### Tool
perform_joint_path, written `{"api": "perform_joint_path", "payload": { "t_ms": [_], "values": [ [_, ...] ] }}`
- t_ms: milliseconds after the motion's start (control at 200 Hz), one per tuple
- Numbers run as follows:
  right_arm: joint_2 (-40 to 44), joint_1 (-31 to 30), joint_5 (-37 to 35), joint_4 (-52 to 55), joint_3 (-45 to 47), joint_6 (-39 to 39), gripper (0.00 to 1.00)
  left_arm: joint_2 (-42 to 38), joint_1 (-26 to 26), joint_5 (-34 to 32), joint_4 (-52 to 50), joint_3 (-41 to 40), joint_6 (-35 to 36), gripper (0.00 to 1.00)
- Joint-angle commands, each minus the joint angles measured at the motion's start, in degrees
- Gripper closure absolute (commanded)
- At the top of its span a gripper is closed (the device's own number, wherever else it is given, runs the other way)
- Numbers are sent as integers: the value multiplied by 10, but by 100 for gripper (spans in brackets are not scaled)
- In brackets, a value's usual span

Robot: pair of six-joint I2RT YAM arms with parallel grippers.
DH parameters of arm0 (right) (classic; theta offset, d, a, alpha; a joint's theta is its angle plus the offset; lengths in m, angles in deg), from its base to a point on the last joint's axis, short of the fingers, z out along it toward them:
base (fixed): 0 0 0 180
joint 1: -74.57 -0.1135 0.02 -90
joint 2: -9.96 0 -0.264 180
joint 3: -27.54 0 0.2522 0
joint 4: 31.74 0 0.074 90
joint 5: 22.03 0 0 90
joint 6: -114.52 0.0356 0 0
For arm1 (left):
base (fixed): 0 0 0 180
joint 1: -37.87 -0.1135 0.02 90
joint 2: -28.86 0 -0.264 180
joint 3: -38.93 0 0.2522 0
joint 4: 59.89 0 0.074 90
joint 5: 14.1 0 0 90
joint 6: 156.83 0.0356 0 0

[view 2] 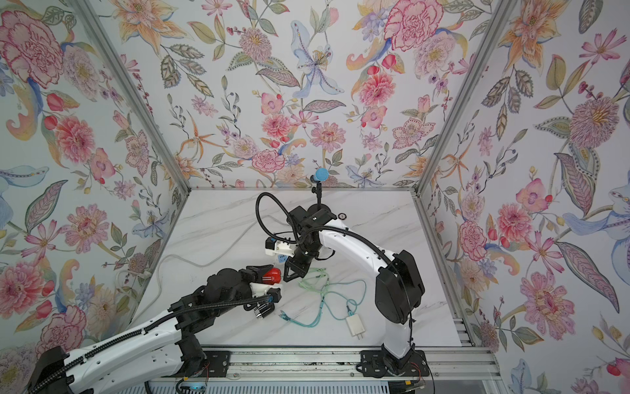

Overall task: Charge the electric shaver
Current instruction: Insert the charging cable into the electric shaver.

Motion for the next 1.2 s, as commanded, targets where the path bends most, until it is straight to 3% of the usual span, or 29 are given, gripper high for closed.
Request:
{"api": "perform_joint_path", "payload": {
  "t_ms": [0,420,731,1196],
  "values": [
    [24,3,16,-84,0,-19,97,-12,23,88,71,-3,-14,100],
    [21,-28,-15,-74,-27,13,97,-51,26,125,83,-18,-25,100],
    [5,-49,6,-75,-67,-8,97,-88,31,126,112,-49,-31,100],
    [-39,-65,25,-85,-91,-12,97,-77,32,119,137,-53,-34,100]
  ]
}}
